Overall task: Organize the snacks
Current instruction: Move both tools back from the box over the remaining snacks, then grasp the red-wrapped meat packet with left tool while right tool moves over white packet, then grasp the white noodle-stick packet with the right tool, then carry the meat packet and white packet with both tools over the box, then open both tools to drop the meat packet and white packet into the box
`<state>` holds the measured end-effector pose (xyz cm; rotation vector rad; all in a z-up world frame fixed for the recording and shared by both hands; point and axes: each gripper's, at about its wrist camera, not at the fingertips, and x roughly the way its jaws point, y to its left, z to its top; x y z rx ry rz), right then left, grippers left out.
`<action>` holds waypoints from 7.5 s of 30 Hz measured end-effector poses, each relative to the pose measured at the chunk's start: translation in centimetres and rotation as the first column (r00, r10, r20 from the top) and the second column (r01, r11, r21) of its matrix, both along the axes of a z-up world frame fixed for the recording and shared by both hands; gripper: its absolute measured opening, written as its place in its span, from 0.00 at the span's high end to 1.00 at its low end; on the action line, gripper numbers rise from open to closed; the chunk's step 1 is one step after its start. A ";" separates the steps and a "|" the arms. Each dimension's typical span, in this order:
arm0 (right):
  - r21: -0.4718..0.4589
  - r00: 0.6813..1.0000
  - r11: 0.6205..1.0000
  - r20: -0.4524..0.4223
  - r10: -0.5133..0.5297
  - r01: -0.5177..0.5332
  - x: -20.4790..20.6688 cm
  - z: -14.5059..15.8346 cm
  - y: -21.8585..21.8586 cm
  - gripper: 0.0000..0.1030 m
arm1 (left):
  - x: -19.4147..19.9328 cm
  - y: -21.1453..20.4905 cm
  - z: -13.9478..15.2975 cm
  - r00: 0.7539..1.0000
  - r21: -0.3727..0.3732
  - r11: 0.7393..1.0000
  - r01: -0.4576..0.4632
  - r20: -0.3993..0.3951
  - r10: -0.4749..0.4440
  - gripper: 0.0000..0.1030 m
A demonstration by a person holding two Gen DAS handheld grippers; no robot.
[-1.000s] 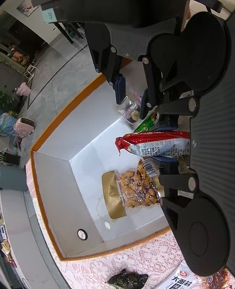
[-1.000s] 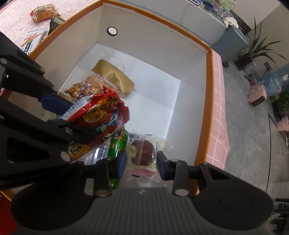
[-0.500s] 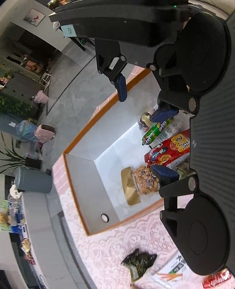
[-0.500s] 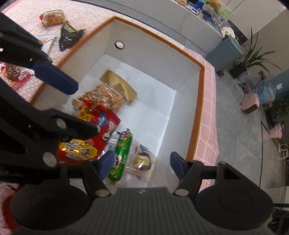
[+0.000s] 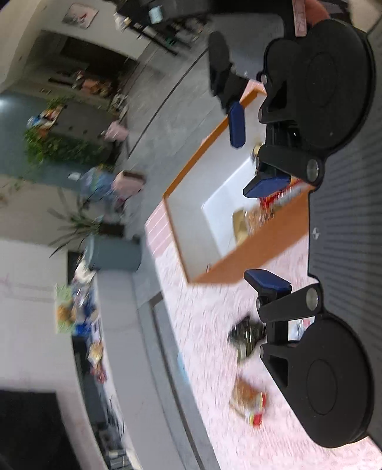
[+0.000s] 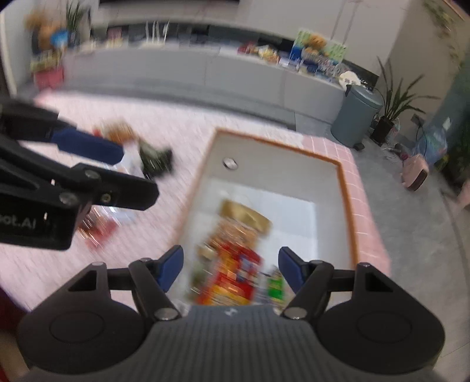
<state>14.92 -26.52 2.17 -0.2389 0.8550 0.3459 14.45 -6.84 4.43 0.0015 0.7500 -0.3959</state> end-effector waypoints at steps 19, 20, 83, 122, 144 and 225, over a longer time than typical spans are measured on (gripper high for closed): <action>0.270 0.982 0.962 0.164 -0.088 0.041 -6.4 -4.1 12.3 0.27 | -5.7 14.0 -5.2 0.942 0.007 0.942 -0.335 0.015 0.335 0.32; 0.265 0.982 0.963 0.167 -0.087 0.041 -6.6 -4.4 12.5 0.27 | -5.8 14.3 -5.6 0.940 0.005 0.940 -0.342 -0.001 0.342 0.32; 0.133 0.994 0.991 -0.104 0.011 0.003 0.8 -14.2 17.8 0.65 | -2.8 21.3 -14.2 0.799 0.107 0.849 -0.518 -0.294 0.525 0.99; 0.114 0.965 0.971 -0.139 0.224 -0.209 9.1 -15.7 19.5 0.39 | 2.0 16.1 -16.4 0.957 0.228 0.969 0.095 -0.290 -0.026 0.24; 0.058 0.977 0.980 -0.082 0.197 -0.193 7.5 -14.9 20.2 0.56 | 0.9 16.0 -15.3 0.967 0.155 0.988 -0.024 -0.248 0.063 0.36; -0.193 0.990 0.980 -0.137 0.023 -0.049 9.9 -8.1 -7.6 0.56 | 14.7 -13.8 -10.7 0.940 0.186 0.972 0.143 -0.333 -0.075 0.36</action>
